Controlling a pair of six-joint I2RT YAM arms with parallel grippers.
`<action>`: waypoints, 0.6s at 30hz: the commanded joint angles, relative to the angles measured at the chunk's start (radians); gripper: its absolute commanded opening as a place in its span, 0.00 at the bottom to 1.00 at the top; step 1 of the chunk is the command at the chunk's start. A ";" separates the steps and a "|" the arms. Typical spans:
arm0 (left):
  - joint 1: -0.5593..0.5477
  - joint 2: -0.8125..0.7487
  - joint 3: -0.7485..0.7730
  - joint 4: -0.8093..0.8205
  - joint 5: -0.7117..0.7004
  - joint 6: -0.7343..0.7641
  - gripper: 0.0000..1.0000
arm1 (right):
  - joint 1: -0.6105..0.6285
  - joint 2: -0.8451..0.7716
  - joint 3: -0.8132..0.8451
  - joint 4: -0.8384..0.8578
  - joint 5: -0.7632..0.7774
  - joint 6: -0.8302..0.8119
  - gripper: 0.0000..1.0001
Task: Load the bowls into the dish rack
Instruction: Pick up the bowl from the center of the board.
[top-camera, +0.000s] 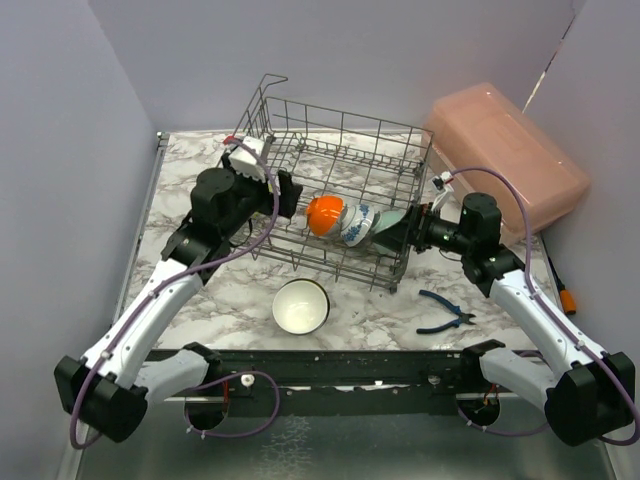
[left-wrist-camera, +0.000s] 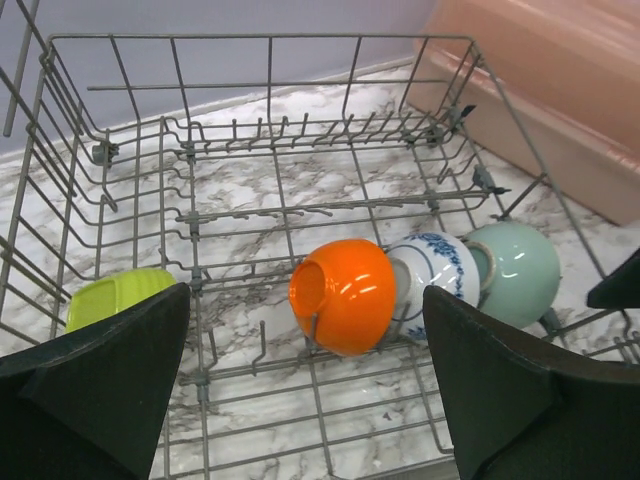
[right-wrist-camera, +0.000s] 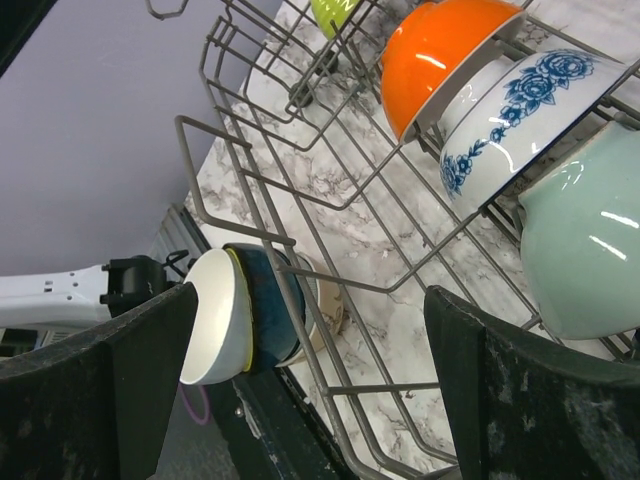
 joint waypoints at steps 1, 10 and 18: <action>-0.003 -0.145 -0.103 0.051 -0.014 -0.154 0.99 | -0.005 0.000 -0.022 -0.006 -0.024 0.004 1.00; -0.003 -0.399 -0.284 -0.048 -0.001 -0.360 0.99 | -0.005 0.012 -0.032 0.030 -0.040 0.009 1.00; -0.003 -0.520 -0.339 -0.318 0.046 -0.507 0.97 | -0.004 0.003 -0.037 0.015 -0.037 0.004 1.00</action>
